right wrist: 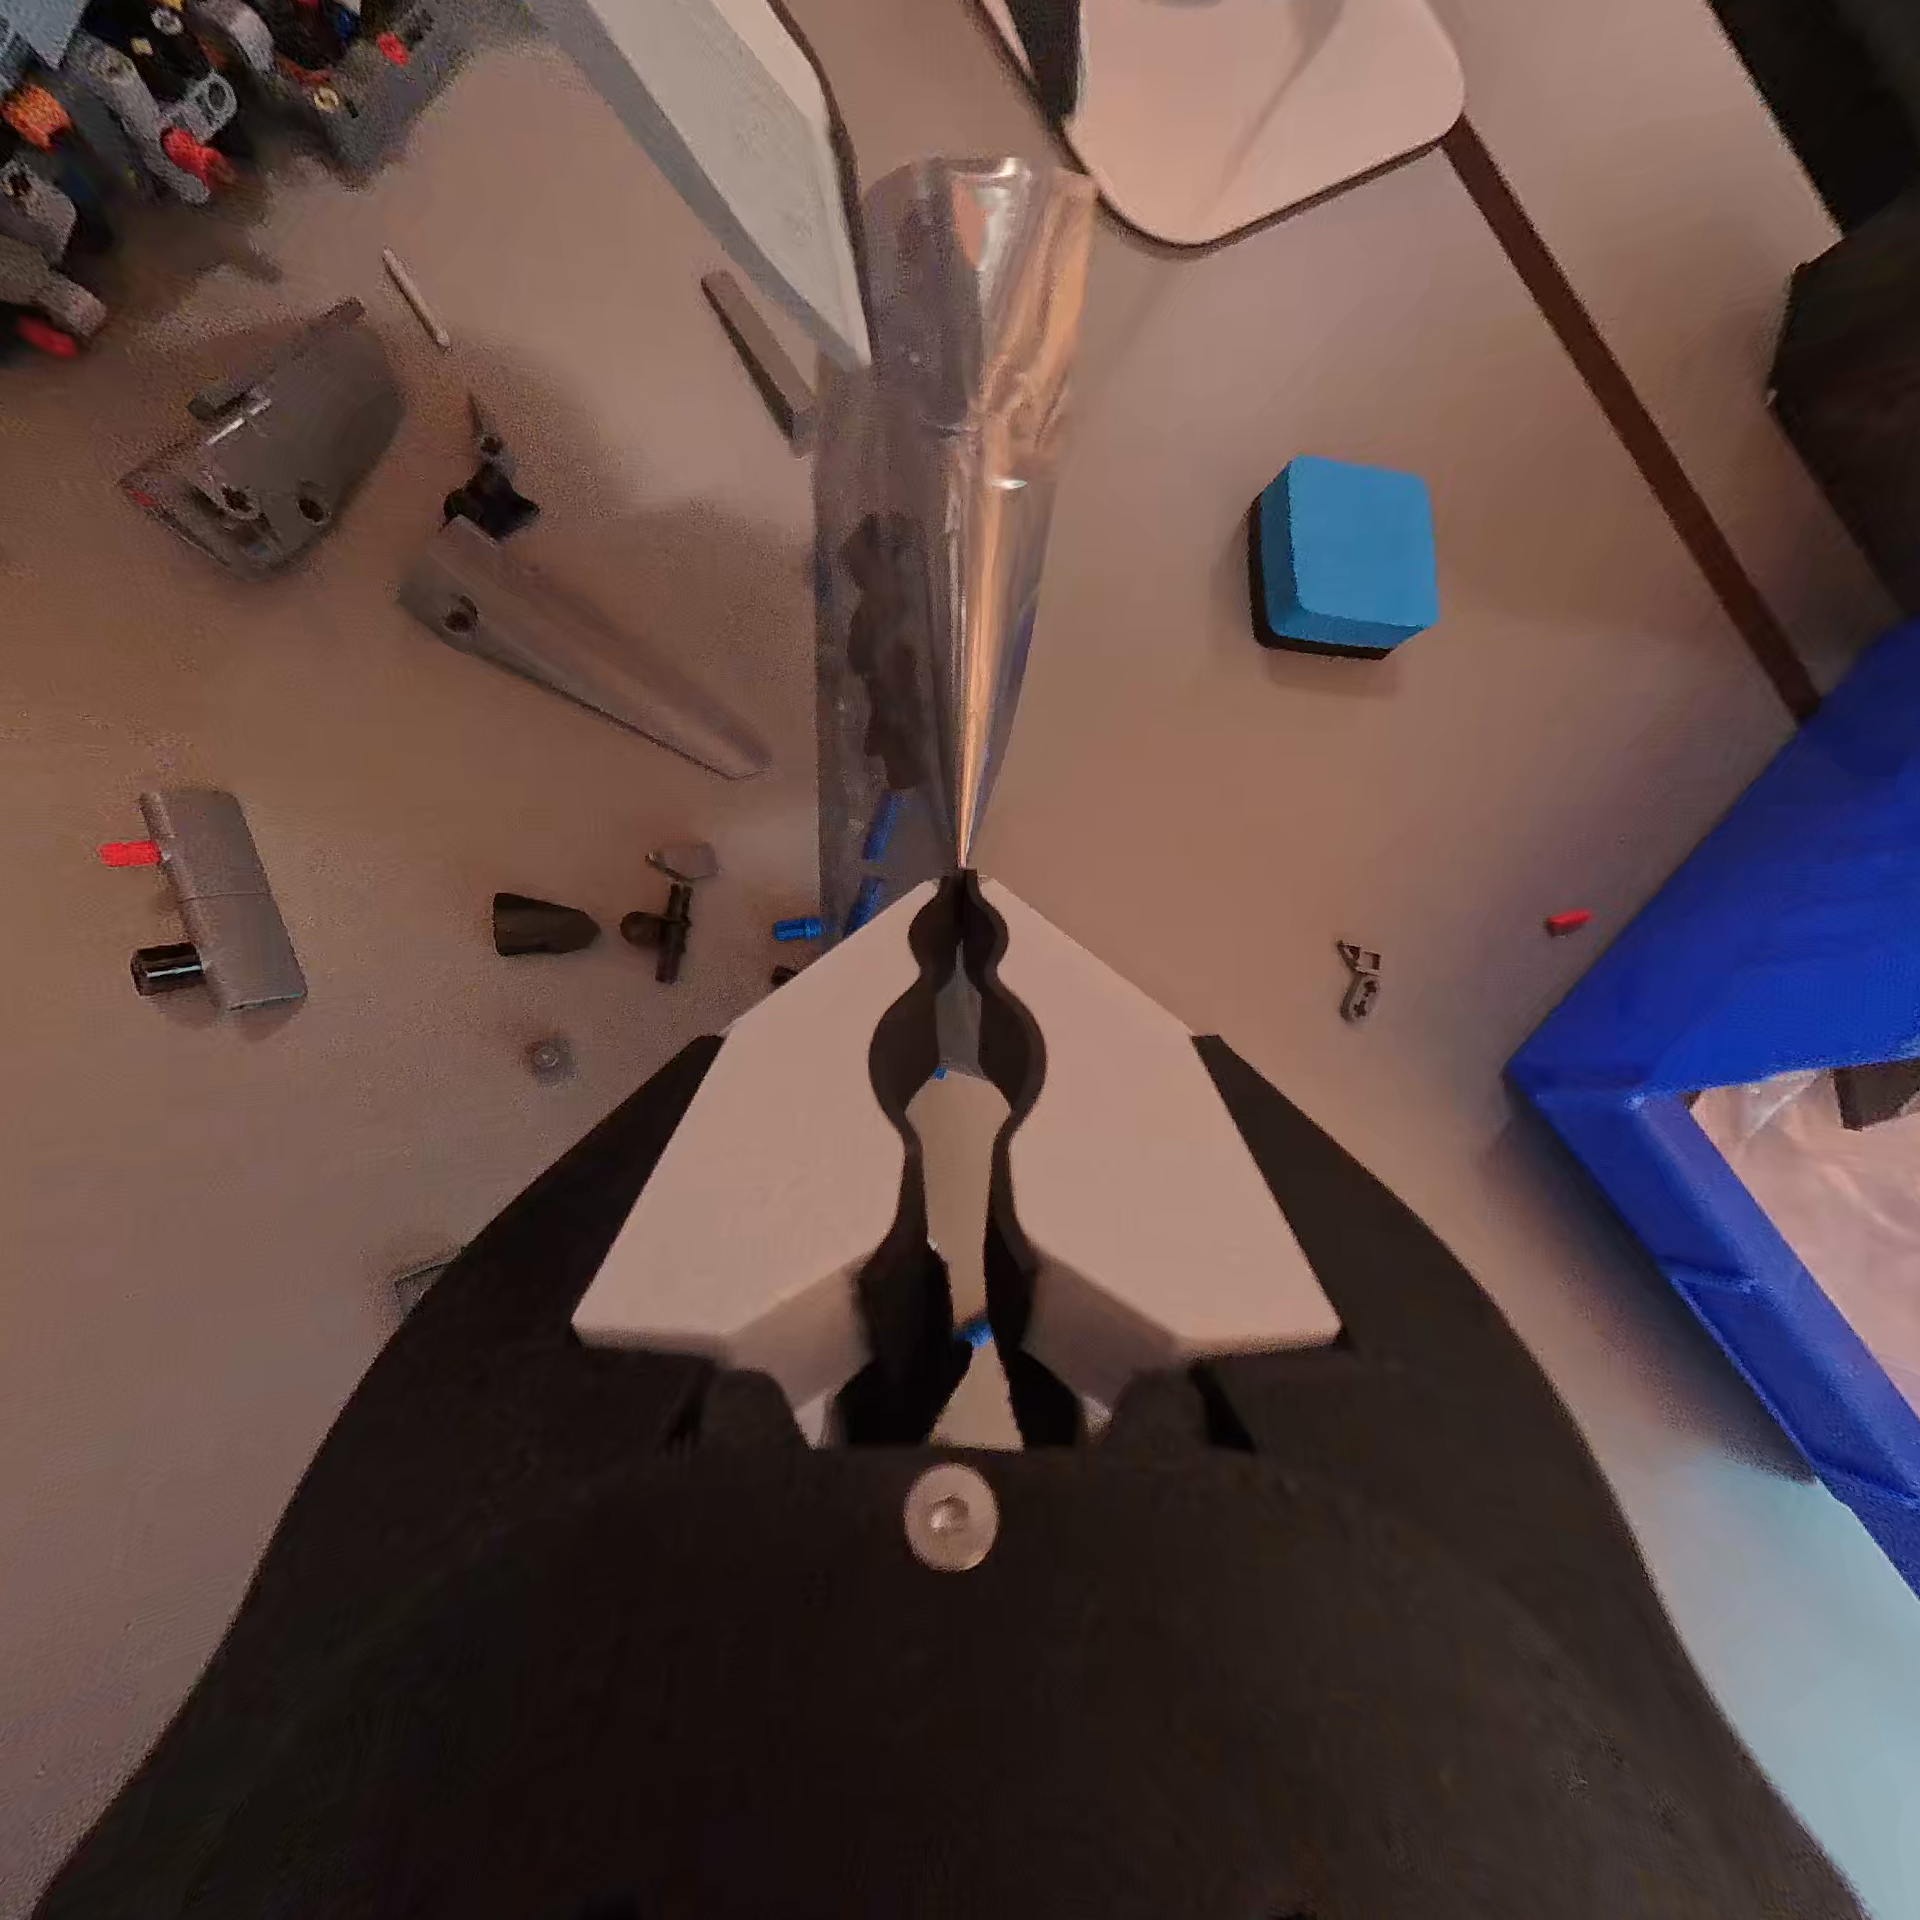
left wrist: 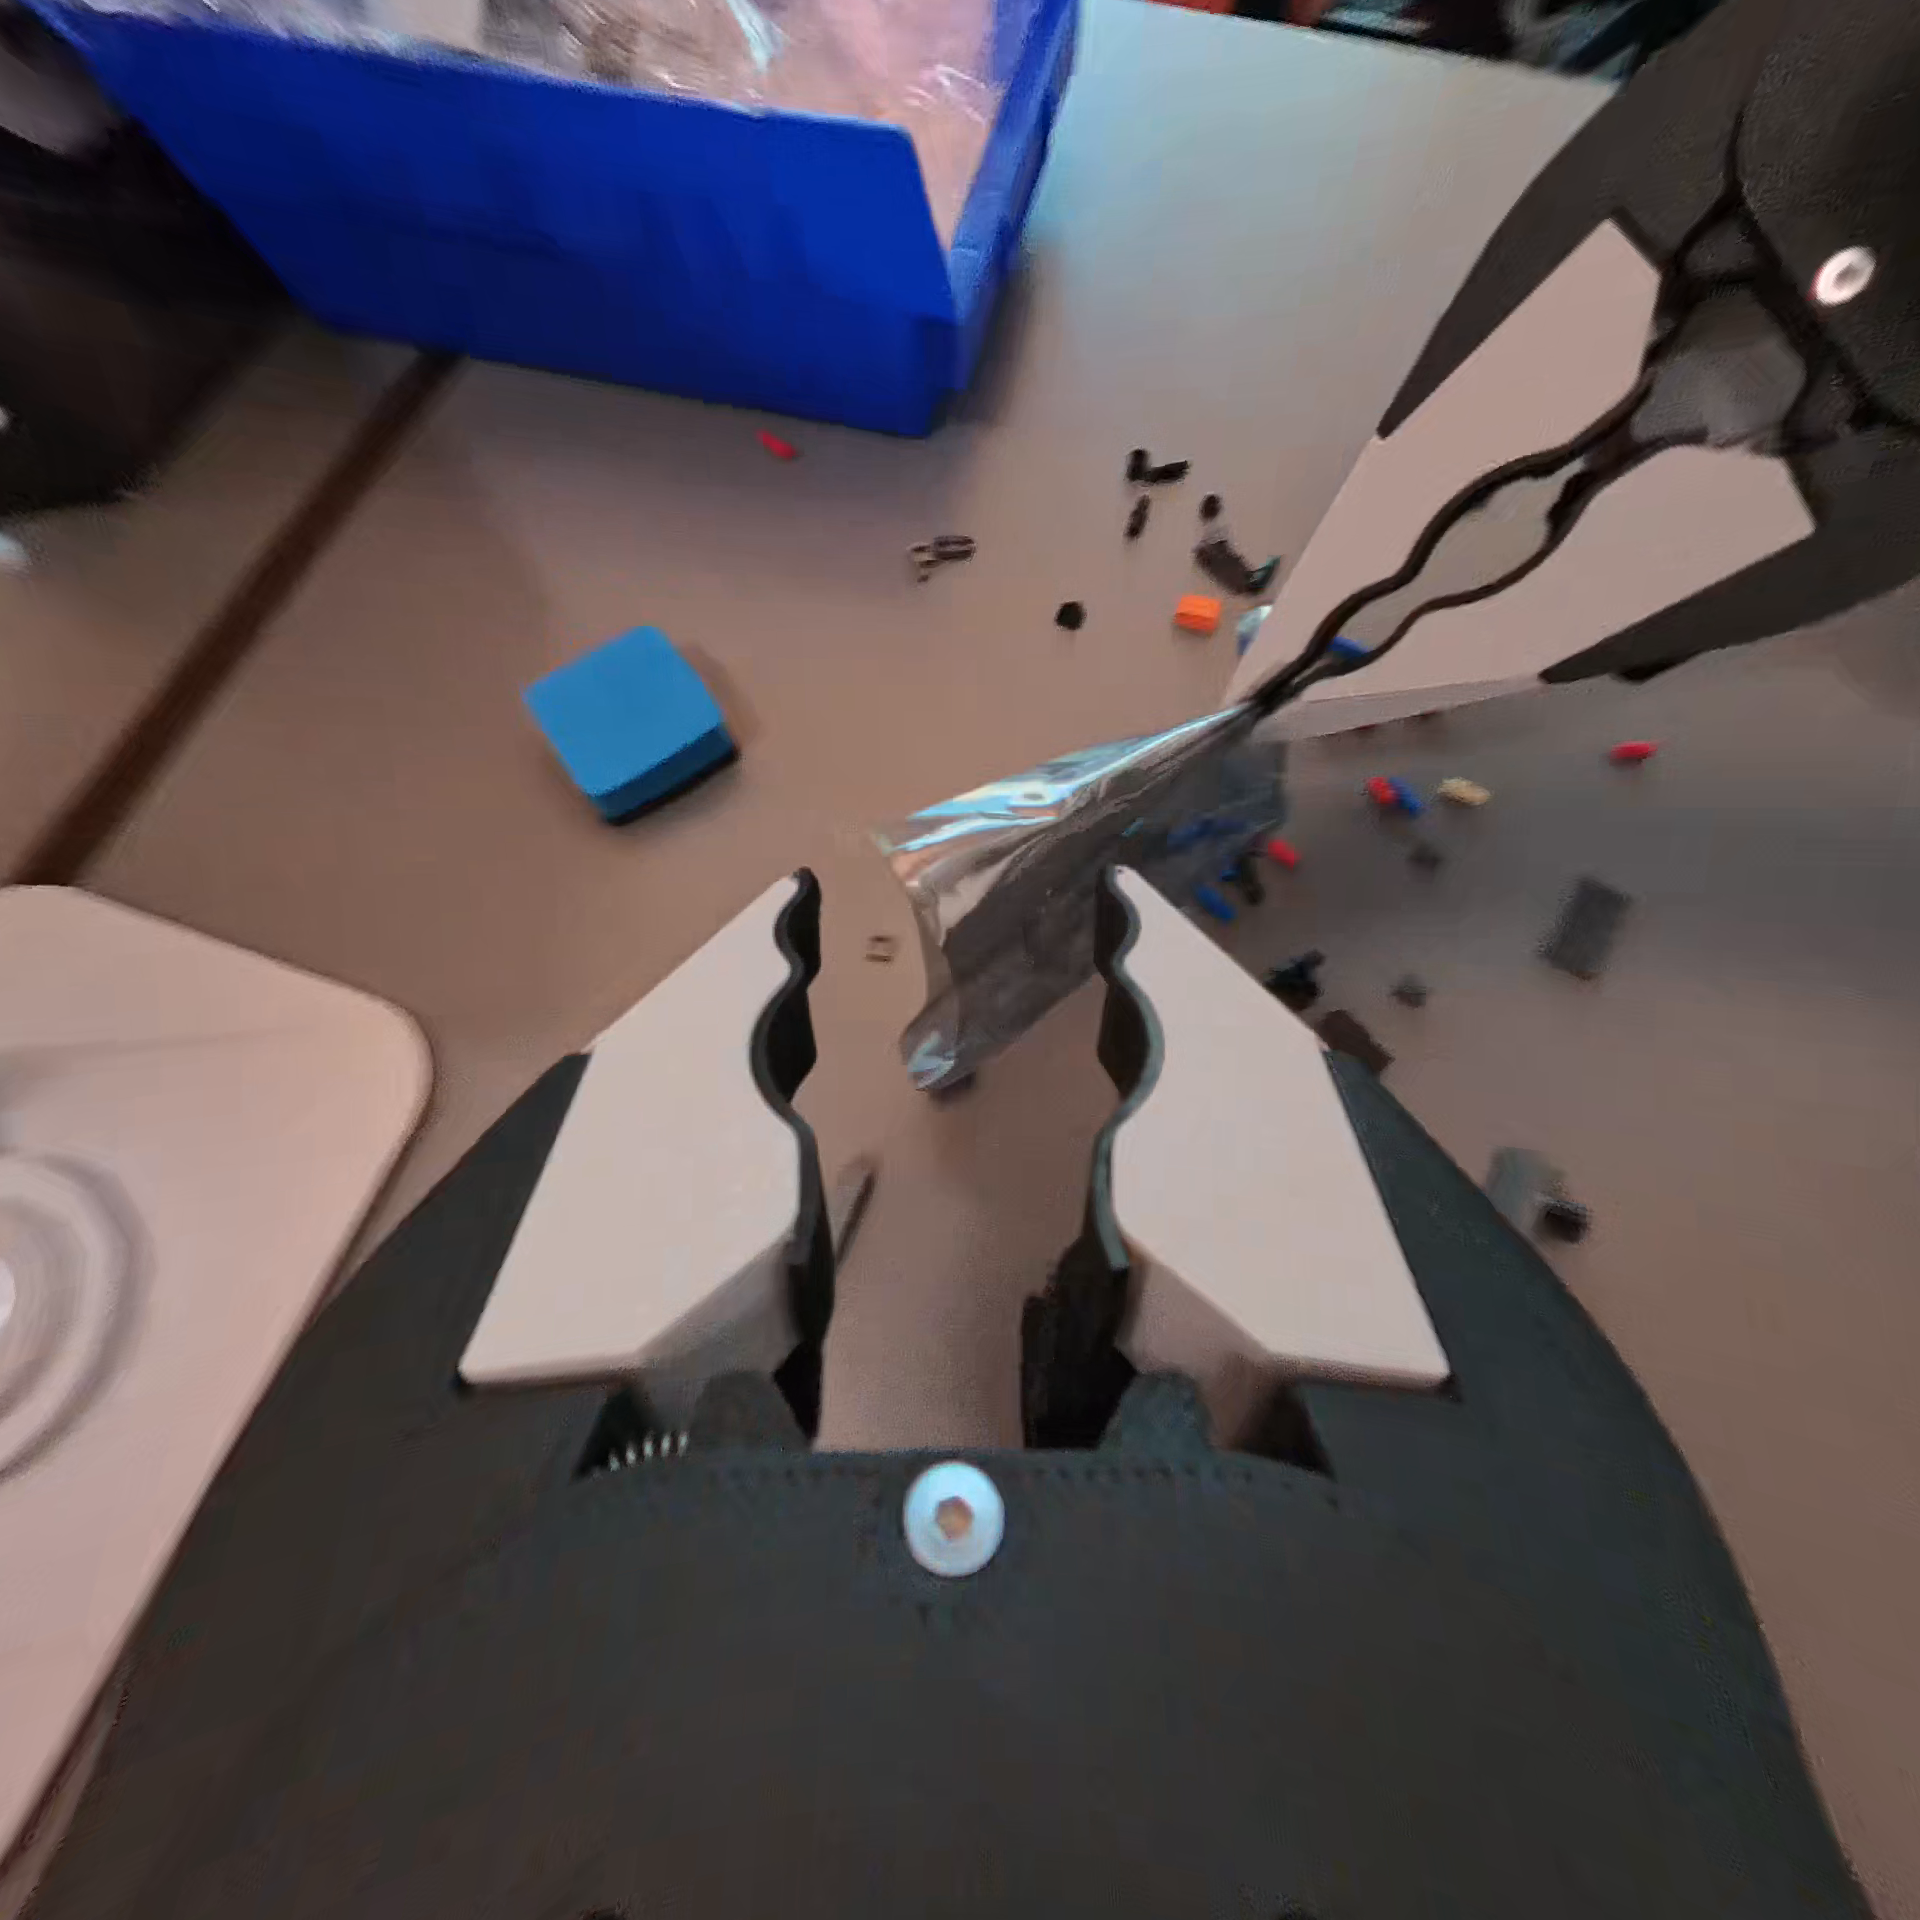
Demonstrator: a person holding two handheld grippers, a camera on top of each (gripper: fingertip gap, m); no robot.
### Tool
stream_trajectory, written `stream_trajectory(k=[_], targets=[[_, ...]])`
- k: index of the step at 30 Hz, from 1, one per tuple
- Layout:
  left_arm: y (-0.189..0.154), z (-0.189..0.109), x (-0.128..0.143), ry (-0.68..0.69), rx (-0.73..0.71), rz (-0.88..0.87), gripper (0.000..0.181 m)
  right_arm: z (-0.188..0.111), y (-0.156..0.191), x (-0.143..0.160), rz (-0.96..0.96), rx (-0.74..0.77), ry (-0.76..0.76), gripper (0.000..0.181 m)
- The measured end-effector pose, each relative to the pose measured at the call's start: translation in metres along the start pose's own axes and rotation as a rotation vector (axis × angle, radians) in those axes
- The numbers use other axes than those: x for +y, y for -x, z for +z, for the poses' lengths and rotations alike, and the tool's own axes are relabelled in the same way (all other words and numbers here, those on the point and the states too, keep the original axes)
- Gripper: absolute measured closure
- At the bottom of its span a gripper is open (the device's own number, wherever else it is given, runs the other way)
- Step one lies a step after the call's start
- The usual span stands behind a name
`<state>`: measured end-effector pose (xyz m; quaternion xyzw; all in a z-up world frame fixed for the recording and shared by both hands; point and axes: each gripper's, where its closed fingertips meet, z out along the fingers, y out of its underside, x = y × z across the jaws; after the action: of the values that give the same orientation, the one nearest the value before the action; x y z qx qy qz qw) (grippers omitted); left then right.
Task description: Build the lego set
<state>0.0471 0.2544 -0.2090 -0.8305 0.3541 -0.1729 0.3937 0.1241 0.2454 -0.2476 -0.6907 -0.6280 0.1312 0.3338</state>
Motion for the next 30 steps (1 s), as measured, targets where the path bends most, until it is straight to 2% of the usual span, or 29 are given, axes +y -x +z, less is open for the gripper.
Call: stream_trajectory(k=[2, 4, 8, 12, 15, 19, 22, 24, 26, 28, 30], targets=[[-0.014, 0.009, 0.001, 0.017, 0.190, -0.102, 0.145, -0.007, -0.001, -0.002, 0.004, 0.012, -0.025, 0.181], [-0.023, 0.013, 0.001, 0.011, 0.288, -0.147, 0.158, -0.013, 0.000, -0.006, 0.002, 0.014, -0.071, 0.181], [-0.030, 0.009, -0.007, -0.068, 0.370, -0.176, 0.181, -0.018, -0.004, -0.007, 0.010, 0.034, -0.100, 0.181], [-0.023, -0.001, -0.015, -0.153, 0.371, -0.206, 0.181, -0.033, -0.024, -0.014, 0.206, 0.071, -0.241, 0.142], [-0.019, -0.014, -0.023, -0.217, 0.410, -0.246, 0.181, -0.042, -0.037, -0.011, 0.408, 0.074, -0.378, 0.130], [-0.018, -0.025, -0.030, -0.260, 0.450, -0.261, 0.181, -0.041, -0.036, -0.009, 0.650, -0.110, -0.569, 0.118], [-0.024, -0.027, -0.031, -0.283, 0.472, -0.243, 0.181, -0.038, -0.034, -0.017, 0.722, -0.247, -0.639, 0.124], [-0.030, -0.025, -0.030, -0.290, 0.487, -0.246, 0.181, -0.045, -0.028, -0.033, 0.722, -0.364, -0.714, 0.146], [-0.032, -0.022, -0.027, -0.292, 0.487, -0.251, 0.181, -0.050, -0.028, -0.043, 0.709, -0.425, -0.756, 0.178], [-0.030, -0.020, -0.025, -0.298, 0.472, -0.273, 0.181, -0.048, -0.028, -0.044, 0.693, -0.452, -0.731, 0.181], [-0.027, -0.016, -0.018, -0.270, 0.451, -0.276, 0.171, -0.045, -0.026, -0.041, 0.680, -0.482, -0.672, 0.181]])
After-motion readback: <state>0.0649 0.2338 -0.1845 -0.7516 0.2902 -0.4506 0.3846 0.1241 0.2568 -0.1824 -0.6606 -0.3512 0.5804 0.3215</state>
